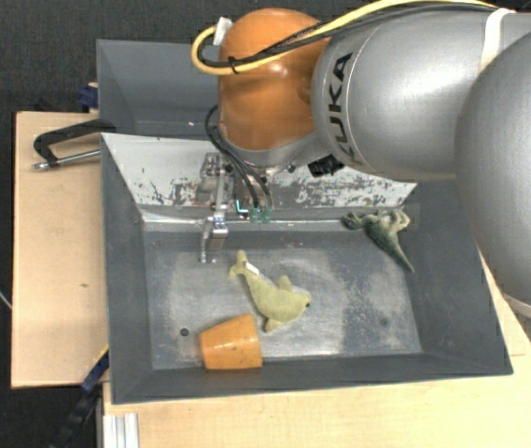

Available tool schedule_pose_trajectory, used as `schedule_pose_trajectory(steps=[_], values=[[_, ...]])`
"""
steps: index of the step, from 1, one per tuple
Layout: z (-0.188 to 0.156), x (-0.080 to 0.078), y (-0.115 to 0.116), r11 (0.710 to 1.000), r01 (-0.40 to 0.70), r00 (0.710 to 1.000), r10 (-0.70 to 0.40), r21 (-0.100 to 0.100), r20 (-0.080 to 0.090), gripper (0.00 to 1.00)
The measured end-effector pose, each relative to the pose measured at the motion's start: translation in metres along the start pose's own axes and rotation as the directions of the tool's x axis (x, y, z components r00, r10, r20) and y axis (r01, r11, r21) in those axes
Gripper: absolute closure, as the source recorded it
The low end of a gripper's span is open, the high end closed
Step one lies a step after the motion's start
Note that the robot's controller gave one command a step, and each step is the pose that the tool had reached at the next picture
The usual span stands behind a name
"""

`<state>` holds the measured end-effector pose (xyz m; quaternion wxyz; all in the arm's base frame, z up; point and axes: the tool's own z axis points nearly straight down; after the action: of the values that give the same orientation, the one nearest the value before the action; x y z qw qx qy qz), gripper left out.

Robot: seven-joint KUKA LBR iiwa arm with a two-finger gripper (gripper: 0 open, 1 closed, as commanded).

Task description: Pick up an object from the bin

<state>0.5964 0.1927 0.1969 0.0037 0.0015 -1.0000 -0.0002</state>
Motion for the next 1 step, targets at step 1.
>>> schedule_pose_trajectory(steps=[1], values=[[0.1262, 0.0261, -0.0780, 0.996, -0.093, 0.996, 0.093, -0.005, 0.012, 0.00]])
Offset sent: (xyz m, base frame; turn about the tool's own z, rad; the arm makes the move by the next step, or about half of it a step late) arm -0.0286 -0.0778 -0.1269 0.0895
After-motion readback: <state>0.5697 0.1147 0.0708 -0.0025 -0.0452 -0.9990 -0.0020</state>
